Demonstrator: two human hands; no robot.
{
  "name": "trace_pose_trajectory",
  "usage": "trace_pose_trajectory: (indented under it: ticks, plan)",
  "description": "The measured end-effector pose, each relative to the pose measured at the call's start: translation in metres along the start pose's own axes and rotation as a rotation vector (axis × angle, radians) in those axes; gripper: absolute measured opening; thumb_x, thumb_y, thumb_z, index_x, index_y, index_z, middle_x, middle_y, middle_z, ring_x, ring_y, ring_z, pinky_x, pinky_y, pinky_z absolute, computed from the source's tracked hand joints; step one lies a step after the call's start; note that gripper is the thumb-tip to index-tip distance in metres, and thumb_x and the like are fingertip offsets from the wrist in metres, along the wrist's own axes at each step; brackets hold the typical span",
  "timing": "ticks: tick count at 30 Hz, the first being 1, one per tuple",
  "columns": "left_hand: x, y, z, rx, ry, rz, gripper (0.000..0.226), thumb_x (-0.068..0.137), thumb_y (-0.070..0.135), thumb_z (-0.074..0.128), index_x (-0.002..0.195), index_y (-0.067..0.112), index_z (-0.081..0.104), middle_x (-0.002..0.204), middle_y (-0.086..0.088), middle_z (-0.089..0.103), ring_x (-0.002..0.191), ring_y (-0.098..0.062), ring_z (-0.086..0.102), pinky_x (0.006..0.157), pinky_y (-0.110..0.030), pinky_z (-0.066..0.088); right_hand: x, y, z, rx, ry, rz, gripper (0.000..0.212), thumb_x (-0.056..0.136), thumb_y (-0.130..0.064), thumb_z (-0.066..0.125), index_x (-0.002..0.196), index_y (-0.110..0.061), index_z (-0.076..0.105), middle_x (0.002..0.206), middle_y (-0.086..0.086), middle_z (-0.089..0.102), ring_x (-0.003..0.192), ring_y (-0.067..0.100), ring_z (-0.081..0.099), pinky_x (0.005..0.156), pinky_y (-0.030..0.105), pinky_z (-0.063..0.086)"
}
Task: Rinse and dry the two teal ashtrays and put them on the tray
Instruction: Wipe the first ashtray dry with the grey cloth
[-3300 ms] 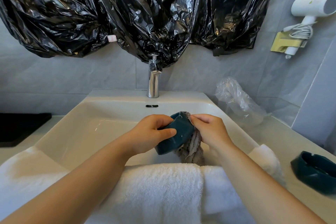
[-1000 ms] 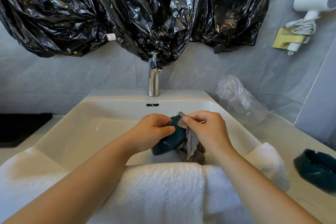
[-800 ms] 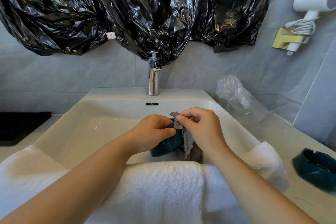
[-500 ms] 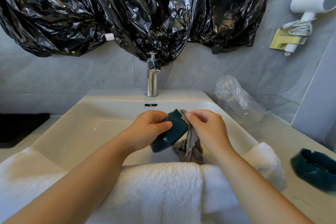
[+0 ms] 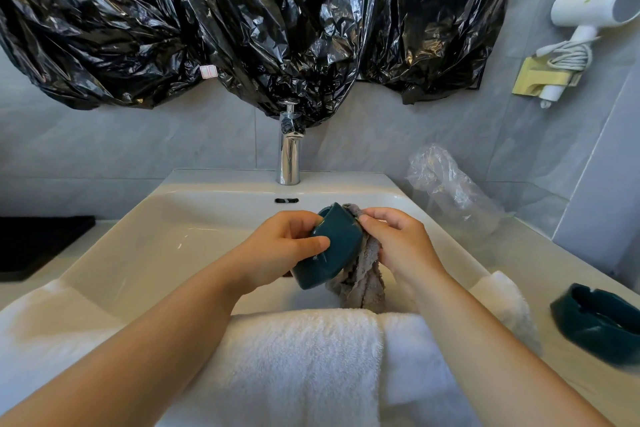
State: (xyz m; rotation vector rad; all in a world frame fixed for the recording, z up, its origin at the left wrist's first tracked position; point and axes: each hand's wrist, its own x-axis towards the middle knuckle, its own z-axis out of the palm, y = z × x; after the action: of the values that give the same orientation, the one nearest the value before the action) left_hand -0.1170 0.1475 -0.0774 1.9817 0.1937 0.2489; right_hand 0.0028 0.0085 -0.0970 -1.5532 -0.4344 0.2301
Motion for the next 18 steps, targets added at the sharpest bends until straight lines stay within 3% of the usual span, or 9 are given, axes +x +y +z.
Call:
trace_pose_trajectory:
  ticks: [3,6,10,13,15,18]
  plan:
    - [0.001,0.0,-0.003,-0.052,-0.019,-0.001,0.022,0.088,0.02,0.061,0.109,0.016,0.066,0.099,-0.006,0.074,0.09,-0.024,0.067,0.078,-0.035,0.052,-0.001,0.0,0.0,0.05,-0.059,0.086,0.005,0.091,-0.019,0.066,0.092,-0.019,0.071,0.104,0.009,0.072,0.103,0.028,0.067,0.097,0.047,0.053]
    - [0.002,-0.001,-0.003,-0.11,-0.063,-0.023,0.025,0.086,0.011,0.062,0.111,0.013,0.066,0.1,-0.006,0.073,0.09,-0.02,0.067,0.08,-0.029,0.052,-0.004,-0.002,-0.002,0.063,-0.109,0.084,0.004,0.089,-0.019,0.068,0.09,-0.018,0.072,0.102,0.008,0.073,0.103,0.027,0.067,0.095,0.043,0.053]
    - [0.004,-0.004,-0.001,-0.081,0.055,-0.067,0.021,0.095,0.027,0.057,0.102,0.011,0.069,0.097,-0.015,0.072,0.085,-0.025,0.065,0.083,-0.038,0.051,-0.01,-0.004,0.0,-0.064,-0.123,-0.059,0.003,0.085,-0.02,0.073,0.086,-0.02,0.076,0.093,0.002,0.075,0.095,0.02,0.069,0.088,0.037,0.056]
    - [0.006,-0.007,-0.002,-0.056,0.105,-0.054,0.021,0.096,0.021,0.055,0.096,0.007,0.07,0.093,-0.018,0.071,0.081,-0.028,0.063,0.077,-0.037,0.049,-0.014,-0.005,0.004,-0.214,-0.096,-0.271,0.004,0.081,-0.018,0.076,0.082,-0.021,0.077,0.089,-0.003,0.072,0.086,0.01,0.068,0.077,0.018,0.051]
    - [0.007,-0.008,-0.001,0.017,0.096,-0.041,0.019,0.096,0.018,0.054,0.099,0.007,0.069,0.098,-0.016,0.072,0.09,-0.034,0.065,0.085,-0.042,0.052,-0.015,-0.007,0.007,-0.327,-0.045,-0.385,0.007,0.08,-0.019,0.077,0.079,-0.025,0.076,0.091,-0.008,0.067,0.083,0.005,0.064,0.071,0.006,0.045]
    - [0.008,-0.007,0.002,0.07,0.077,-0.025,0.018,0.097,0.017,0.054,0.101,0.008,0.069,0.1,-0.015,0.072,0.093,-0.031,0.066,0.09,-0.043,0.052,-0.014,-0.006,0.008,-0.323,-0.004,-0.409,0.008,0.082,-0.018,0.075,0.081,-0.026,0.075,0.088,-0.008,0.07,0.081,0.007,0.063,0.066,0.008,0.045]
